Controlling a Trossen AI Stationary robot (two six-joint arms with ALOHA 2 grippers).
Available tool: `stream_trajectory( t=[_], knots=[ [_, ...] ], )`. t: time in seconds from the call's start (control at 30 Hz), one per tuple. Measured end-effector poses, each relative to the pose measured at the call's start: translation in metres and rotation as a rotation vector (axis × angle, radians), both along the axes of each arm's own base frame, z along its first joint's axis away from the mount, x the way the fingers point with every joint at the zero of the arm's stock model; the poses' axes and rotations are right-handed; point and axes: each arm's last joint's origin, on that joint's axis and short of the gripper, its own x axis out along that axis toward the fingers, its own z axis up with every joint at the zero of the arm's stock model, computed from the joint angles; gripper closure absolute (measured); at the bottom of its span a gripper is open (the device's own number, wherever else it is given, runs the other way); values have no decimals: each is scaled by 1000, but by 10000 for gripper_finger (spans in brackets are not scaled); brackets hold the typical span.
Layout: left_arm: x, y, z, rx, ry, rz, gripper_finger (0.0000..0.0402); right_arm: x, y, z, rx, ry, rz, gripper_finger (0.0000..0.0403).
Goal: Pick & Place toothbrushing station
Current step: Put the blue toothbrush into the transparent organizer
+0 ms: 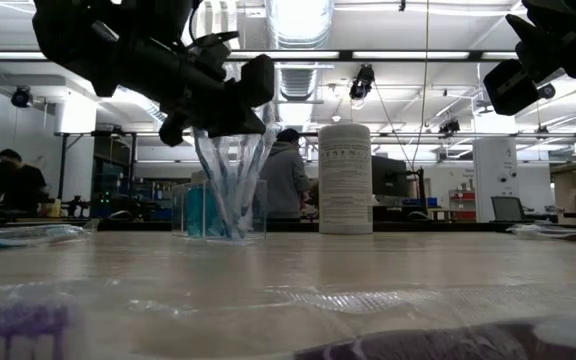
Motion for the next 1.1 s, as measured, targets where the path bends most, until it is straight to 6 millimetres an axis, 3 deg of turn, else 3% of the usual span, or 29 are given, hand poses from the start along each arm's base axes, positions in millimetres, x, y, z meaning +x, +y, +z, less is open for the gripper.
stream_trajectory(
  t=[0.63, 0.8, 0.97, 1.1],
  knots=[
    [4, -4, -22, -72, -6, 6, 399, 0, 0, 0, 0, 1, 0, 335],
    [3, -5, -20, -95, -33, 0, 399, 0, 0, 0, 0, 3, 0, 335],
    [5, -10, -17, -2, 64, -31, 397, 0, 0, 0, -1, 4, 0, 335],
    [8, -13, -11, 23, 68, -31, 375, 0, 0, 0, -1, 4, 0, 335]
  ],
)
